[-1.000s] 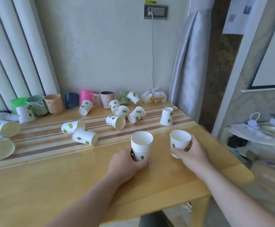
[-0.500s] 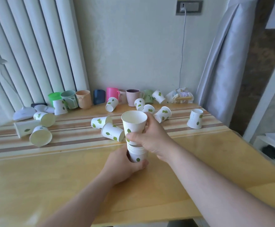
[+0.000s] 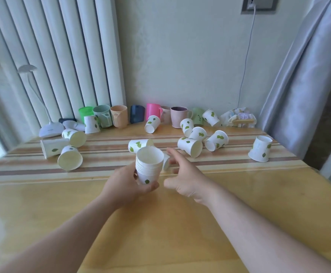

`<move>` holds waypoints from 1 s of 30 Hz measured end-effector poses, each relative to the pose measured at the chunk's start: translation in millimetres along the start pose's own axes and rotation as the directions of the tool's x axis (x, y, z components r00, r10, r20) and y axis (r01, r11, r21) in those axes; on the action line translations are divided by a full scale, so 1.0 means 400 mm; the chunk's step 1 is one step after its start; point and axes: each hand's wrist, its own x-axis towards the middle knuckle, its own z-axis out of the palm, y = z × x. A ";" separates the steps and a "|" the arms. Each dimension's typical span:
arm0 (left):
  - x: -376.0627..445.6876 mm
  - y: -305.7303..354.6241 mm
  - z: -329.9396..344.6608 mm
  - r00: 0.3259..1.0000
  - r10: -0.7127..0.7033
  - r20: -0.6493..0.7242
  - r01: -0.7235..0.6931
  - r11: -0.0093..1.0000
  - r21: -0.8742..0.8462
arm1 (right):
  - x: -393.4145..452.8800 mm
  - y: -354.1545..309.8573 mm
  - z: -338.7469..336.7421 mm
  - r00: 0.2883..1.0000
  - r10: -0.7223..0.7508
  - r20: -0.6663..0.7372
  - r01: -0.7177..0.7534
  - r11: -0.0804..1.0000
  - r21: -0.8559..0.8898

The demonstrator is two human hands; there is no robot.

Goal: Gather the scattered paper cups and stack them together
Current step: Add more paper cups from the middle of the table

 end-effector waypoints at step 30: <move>0.058 -0.132 -0.004 0.997 -0.066 -0.050 0.064 0.997 -0.045 | 0.149 0.011 -0.014 0.971 0.161 -0.175 -0.157 0.987 0.038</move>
